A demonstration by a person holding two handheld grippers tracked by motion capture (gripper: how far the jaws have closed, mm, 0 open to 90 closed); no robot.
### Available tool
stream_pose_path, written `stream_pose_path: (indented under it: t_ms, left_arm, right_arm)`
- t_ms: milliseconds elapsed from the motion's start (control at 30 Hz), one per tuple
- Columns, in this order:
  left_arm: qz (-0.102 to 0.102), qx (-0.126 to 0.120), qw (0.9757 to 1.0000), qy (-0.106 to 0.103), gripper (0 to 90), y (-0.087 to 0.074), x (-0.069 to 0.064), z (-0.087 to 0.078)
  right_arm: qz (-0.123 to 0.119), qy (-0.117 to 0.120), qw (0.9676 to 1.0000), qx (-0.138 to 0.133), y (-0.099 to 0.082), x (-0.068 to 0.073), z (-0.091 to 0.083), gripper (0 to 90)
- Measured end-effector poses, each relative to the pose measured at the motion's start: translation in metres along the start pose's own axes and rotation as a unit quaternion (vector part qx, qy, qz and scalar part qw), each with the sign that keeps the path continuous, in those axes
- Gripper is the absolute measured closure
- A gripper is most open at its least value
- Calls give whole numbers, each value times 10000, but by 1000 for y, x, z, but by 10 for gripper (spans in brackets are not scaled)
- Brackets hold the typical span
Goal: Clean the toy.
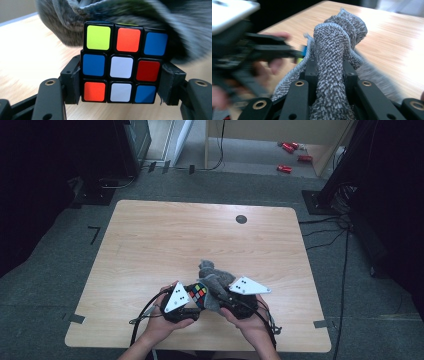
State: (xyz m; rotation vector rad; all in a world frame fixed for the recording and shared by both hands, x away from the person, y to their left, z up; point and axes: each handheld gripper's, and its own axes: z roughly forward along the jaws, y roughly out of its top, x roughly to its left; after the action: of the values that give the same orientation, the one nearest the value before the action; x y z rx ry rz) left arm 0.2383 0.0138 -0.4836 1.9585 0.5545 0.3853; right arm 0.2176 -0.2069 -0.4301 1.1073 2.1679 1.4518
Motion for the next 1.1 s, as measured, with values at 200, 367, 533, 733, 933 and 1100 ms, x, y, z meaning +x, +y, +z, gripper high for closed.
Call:
stream_pose_path:
  t_ms: [200, 367, 533, 733, 933, 1100]
  left_arm:
    - [45, -44, 9999, 103, 336, 0, 4, -4]
    - [-55, -22, 9999, 103, 336, 4, 13, -5]
    - [277, 70, 9994, 193, 336, 7, 2, -1]
    - [332, 58, 9989, 319, 336, 9, 6, -10]
    - [133, 84, 9997, 199, 334, 6, 3, -6]
    - [309, -18, 9991, 300, 335, 11, -8, -9]
  right_arm:
    - [200, -169, 9997, -22, -8, -15, 6, 744]
    - [297, -50, 9993, -241, -7, -17, -2, 739]
    - [-4, 123, 9995, -296, 3, 1, 7, 736]
    - [71, -131, 9997, -188, 5, -5, 13, 734]
    - [18, -401, 9992, -13, 1, 3, 12, 748]
    - [9, -63, 9996, -259, 4, 13, -1, 743]
